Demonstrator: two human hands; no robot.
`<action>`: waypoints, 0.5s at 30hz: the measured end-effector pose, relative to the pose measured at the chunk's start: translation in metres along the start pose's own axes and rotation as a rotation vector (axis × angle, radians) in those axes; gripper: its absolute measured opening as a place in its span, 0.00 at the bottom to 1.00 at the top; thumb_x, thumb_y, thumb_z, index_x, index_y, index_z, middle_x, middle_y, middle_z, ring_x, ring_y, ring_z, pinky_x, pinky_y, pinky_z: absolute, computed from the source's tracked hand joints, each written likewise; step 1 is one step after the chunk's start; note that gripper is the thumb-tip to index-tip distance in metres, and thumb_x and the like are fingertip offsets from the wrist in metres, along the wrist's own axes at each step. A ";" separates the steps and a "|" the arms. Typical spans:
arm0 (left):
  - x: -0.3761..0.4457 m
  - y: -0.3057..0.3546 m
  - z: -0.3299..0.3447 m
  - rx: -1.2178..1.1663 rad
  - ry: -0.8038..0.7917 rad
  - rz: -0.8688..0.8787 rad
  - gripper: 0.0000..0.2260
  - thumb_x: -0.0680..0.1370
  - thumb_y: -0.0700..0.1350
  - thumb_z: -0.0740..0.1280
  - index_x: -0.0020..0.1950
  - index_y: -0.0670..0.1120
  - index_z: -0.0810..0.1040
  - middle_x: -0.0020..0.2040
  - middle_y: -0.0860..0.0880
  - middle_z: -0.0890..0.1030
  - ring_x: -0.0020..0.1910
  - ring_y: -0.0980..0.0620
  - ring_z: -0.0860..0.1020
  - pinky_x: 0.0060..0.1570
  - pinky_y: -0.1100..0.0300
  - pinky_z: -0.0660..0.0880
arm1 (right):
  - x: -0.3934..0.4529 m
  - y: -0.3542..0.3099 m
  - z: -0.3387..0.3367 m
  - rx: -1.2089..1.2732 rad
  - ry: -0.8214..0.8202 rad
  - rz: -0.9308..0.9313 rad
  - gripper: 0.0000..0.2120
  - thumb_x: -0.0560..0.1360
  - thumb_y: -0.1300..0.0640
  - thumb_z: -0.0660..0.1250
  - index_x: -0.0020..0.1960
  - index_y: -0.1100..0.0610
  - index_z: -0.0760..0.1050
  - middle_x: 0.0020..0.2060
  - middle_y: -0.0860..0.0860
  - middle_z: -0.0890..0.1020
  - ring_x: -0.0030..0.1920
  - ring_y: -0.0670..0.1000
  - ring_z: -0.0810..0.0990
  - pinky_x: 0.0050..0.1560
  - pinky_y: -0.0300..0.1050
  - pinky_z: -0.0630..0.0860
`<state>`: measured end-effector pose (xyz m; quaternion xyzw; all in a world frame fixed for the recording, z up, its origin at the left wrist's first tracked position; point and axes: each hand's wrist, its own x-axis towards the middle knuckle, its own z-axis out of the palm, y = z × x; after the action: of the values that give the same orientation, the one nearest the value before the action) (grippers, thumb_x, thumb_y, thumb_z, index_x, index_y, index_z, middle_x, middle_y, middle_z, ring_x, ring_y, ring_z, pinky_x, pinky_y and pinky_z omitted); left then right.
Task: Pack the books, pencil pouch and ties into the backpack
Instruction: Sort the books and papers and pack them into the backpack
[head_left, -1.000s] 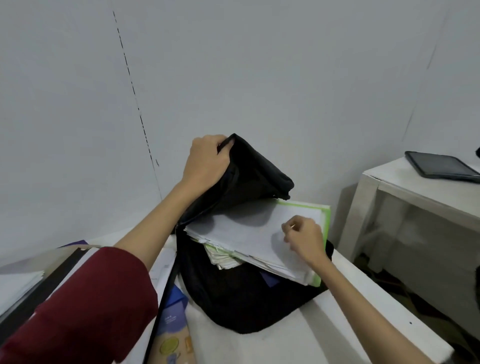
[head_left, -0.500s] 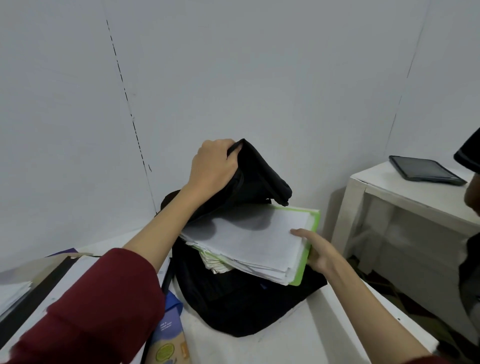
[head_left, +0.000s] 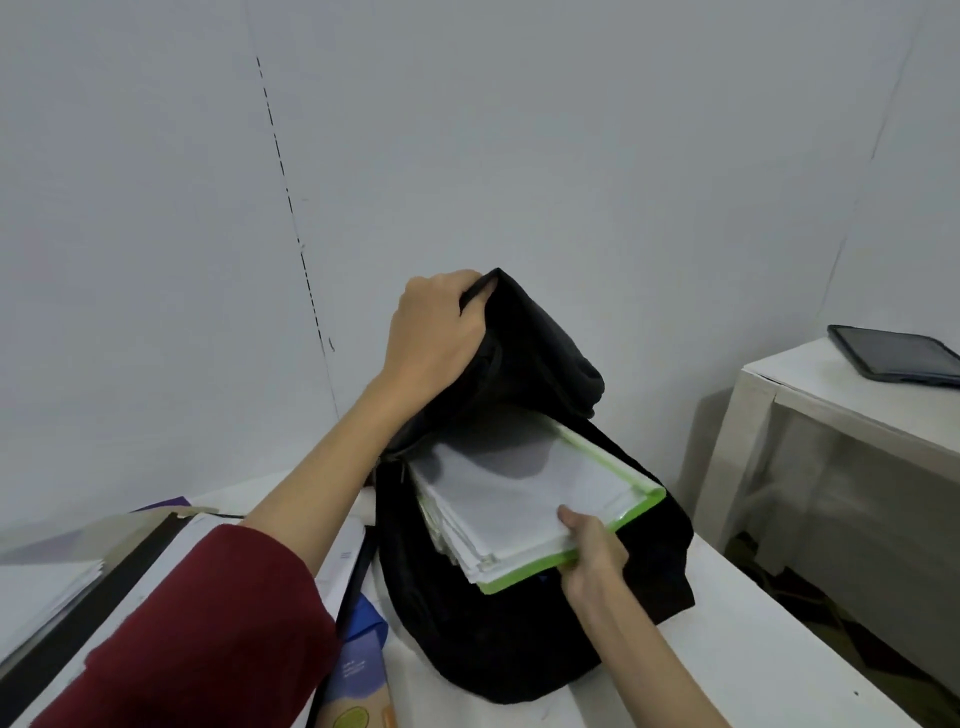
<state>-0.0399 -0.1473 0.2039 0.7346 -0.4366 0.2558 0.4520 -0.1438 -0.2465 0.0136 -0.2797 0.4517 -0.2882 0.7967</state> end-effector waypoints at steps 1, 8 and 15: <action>-0.002 0.000 0.001 0.008 -0.009 0.024 0.20 0.79 0.44 0.60 0.28 0.49 0.62 0.23 0.53 0.63 0.25 0.52 0.62 0.29 0.57 0.59 | 0.000 0.005 0.009 -0.009 0.014 -0.004 0.13 0.70 0.70 0.70 0.53 0.65 0.73 0.42 0.57 0.78 0.43 0.58 0.78 0.46 0.50 0.76; -0.003 -0.010 0.004 -0.016 -0.008 0.073 0.15 0.78 0.45 0.60 0.32 0.46 0.68 0.24 0.54 0.65 0.26 0.51 0.64 0.31 0.57 0.63 | 0.011 0.026 0.059 -0.092 0.034 -0.045 0.20 0.71 0.64 0.71 0.61 0.67 0.72 0.55 0.61 0.78 0.50 0.60 0.78 0.51 0.50 0.77; 0.006 -0.017 0.010 -0.074 -0.002 0.026 0.19 0.78 0.44 0.61 0.28 0.49 0.61 0.23 0.52 0.61 0.26 0.52 0.61 0.30 0.57 0.59 | 0.014 -0.017 -0.001 -0.577 -0.377 -0.039 0.10 0.73 0.55 0.69 0.48 0.61 0.75 0.38 0.62 0.84 0.29 0.57 0.82 0.28 0.41 0.76</action>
<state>-0.0225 -0.1550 0.1961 0.7120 -0.4556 0.2445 0.4750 -0.1423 -0.2685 0.0171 -0.5504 0.3540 -0.1072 0.7485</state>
